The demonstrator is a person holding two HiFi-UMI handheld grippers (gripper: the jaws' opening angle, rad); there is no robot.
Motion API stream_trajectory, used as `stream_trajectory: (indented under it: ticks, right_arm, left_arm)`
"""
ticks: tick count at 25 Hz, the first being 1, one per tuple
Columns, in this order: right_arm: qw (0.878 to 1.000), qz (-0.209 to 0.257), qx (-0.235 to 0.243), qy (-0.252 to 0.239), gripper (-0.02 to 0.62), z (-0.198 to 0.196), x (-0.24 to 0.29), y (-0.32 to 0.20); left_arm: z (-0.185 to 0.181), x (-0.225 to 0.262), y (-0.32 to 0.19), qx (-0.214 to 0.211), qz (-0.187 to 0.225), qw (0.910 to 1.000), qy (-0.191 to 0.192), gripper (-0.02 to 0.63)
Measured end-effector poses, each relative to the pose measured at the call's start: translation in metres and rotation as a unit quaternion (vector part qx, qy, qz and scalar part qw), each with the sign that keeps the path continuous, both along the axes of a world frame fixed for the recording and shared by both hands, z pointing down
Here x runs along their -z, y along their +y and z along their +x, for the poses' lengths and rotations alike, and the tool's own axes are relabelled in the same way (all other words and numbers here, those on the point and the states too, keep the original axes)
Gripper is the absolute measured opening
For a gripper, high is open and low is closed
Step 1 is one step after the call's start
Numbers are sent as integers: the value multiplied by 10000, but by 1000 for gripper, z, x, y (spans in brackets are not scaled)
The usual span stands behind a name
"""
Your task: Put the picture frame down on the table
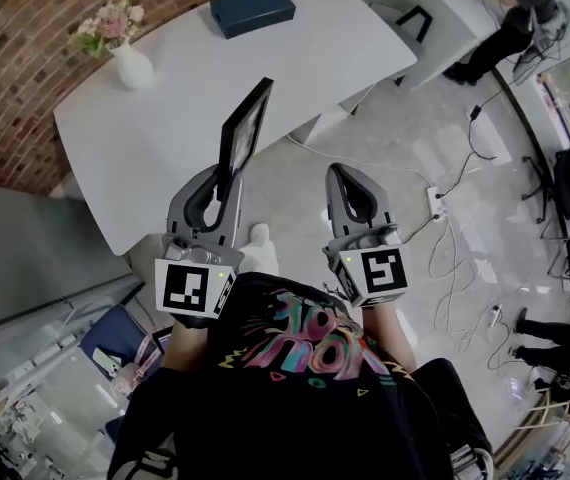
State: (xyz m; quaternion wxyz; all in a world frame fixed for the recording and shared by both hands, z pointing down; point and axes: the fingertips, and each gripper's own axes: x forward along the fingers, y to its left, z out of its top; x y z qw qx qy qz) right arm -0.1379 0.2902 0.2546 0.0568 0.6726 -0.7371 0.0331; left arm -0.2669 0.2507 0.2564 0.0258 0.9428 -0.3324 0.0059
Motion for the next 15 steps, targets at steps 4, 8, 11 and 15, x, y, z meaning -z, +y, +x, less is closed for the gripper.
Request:
stream_trajectory:
  ticks: [4,8,11,15]
  right_arm:
    - [9981,-582,6,205,18,1,-13,-41]
    - [9958,-873,-35,262,18,-2,-23,-72]
    - [9971,-678,-55,335,18,-2,-23,-91]
    - [9969,-708,-129,318,18,4,-27,-100]
  left_arm:
    - [-6,0,-46,92,-55,9999,73,80]
    - [-8,-3,-79,72,-133,9998,106,80]
    - [-9,-6,-95,78,-181,9996,201,80]
    - [-8,-15,-103,24,-260,9996,102,80]
